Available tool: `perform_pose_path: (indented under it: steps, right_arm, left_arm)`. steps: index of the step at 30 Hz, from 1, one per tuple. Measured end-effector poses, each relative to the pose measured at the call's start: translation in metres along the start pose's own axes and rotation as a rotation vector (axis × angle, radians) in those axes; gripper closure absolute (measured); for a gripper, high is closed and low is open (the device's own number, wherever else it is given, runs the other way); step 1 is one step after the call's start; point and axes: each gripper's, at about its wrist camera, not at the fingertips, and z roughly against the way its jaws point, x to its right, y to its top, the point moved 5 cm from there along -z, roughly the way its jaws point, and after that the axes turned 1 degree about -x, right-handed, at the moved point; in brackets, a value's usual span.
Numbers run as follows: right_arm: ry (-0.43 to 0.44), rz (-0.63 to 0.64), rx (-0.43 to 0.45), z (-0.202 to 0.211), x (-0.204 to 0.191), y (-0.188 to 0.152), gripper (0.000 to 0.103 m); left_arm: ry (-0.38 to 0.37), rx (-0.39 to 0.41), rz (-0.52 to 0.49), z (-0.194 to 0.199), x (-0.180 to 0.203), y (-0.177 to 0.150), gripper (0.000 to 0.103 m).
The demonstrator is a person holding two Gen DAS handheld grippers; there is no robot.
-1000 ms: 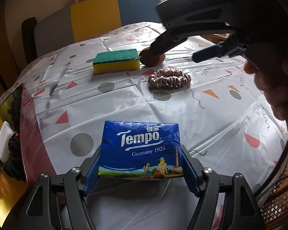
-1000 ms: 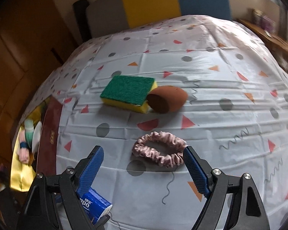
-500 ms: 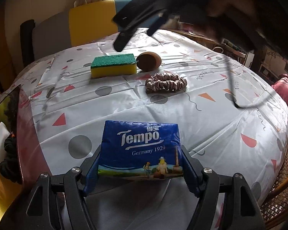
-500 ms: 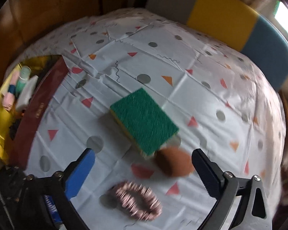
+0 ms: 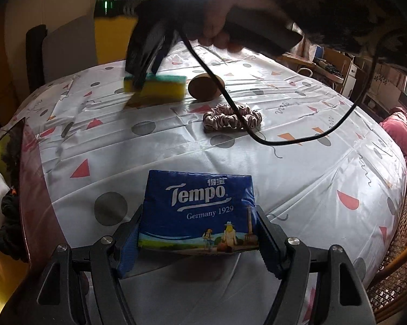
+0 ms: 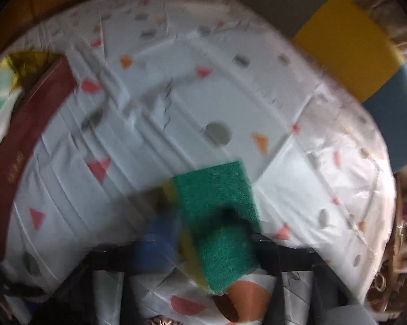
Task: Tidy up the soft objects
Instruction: 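Grasp the green-yellow sponge with the right tool and lift it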
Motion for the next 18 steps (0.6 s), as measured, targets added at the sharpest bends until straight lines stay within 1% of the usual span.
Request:
perform_pose_path:
  steps: [2, 3, 4, 5, 7, 8, 9, 10, 12, 13, 15, 18]
  right_arm:
    - [0.015, -0.054, 0.064, 0.024, 0.005, 0.004, 0.076]
    - [0.029, -0.076, 0.093, 0.039, 0.005, 0.003, 0.076]
    - [0.04, -0.077, 0.107, 0.047, 0.005, 0.001, 0.076]
    - [0.053, -0.08, 0.112, 0.053, 0.004, -0.001, 0.074]
    - [0.082, -0.095, 0.087, 0.057, 0.004, -0.009, 0.041]
    - [0.07, -0.098, 0.074, 0.056, 0.006, -0.013, 0.016]
    - [0.038, -0.092, 0.073, 0.054, 0.007, -0.015, 0.011]
    - [0.015, -0.083, 0.073, 0.053, 0.007, -0.017, 0.011]
    - [0.028, -0.089, 0.04, 0.044, 0.011, -0.024, 0.011]
    - [0.019, -0.086, 0.029, 0.038, 0.013, -0.025, 0.011]
    - [0.005, -0.064, 0.02, 0.028, 0.015, -0.021, 0.005]
    - [-0.003, -0.012, -0.026, 0.005, 0.016, -0.012, 0.002]
  left_arm:
    - [0.001, 0.0, 0.001, 0.0, 0.0, 0.0, 0.028]
    - [0.002, 0.001, 0.001, 0.0, 0.0, 0.0, 0.028]
    - [0.002, 0.002, 0.001, 0.0, 0.0, 0.0, 0.028]
    - [0.004, 0.002, 0.001, 0.0, 0.0, -0.001, 0.028]
    - [0.007, 0.0, 0.003, 0.0, 0.0, -0.001, 0.028]
    - [0.007, -0.001, 0.006, 0.0, 0.0, -0.001, 0.028]
    - [0.008, -0.002, 0.006, 0.001, 0.0, -0.001, 0.028]
    - [0.01, -0.002, 0.007, 0.001, 0.0, -0.001, 0.028]
    - [0.013, -0.001, 0.007, 0.001, 0.001, -0.001, 0.028]
    - [0.013, -0.002, 0.008, 0.001, 0.0, -0.001, 0.028]
    - [0.012, -0.002, 0.008, 0.001, 0.0, -0.001, 0.028]
    - [0.012, 0.002, 0.004, 0.001, 0.0, -0.001, 0.028]
